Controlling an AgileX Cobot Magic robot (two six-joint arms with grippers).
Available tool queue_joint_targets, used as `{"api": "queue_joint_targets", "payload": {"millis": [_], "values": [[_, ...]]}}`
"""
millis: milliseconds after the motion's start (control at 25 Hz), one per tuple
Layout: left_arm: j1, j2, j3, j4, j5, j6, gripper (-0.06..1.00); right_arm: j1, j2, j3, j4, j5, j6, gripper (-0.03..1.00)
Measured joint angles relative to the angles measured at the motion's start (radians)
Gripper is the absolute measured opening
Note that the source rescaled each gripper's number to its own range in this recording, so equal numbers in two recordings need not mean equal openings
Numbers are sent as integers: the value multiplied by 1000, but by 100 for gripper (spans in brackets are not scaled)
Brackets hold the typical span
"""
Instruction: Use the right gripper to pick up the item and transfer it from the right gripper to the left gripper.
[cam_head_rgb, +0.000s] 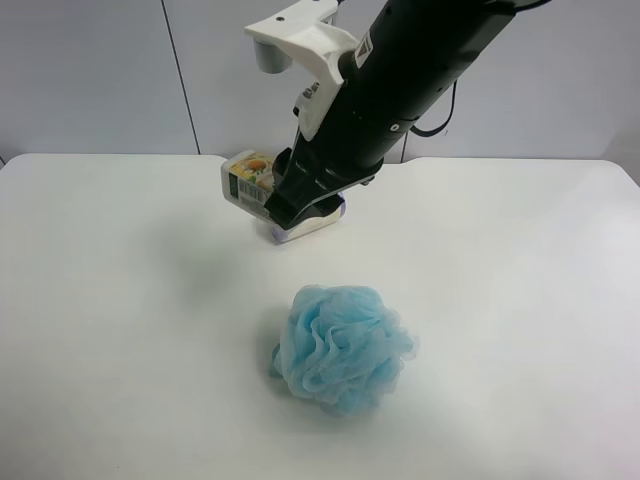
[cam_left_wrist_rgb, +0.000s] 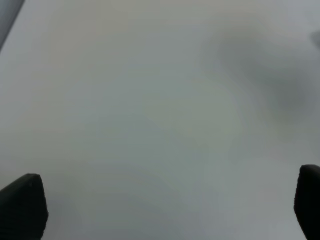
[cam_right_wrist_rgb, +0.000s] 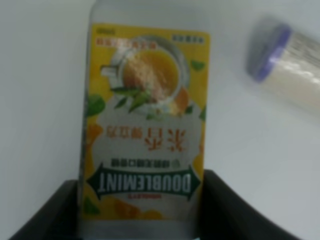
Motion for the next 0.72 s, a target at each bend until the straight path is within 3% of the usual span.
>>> {"api": "queue_joint_targets", "payload": {"millis": [240, 720], "values": [[0, 207, -75, -117, -3, 1, 100, 0, -6, 0, 139, 0, -130, 0], [0, 550, -148, -556, -59, 55, 100, 0, -6, 0, 293, 2, -255, 0]]}}
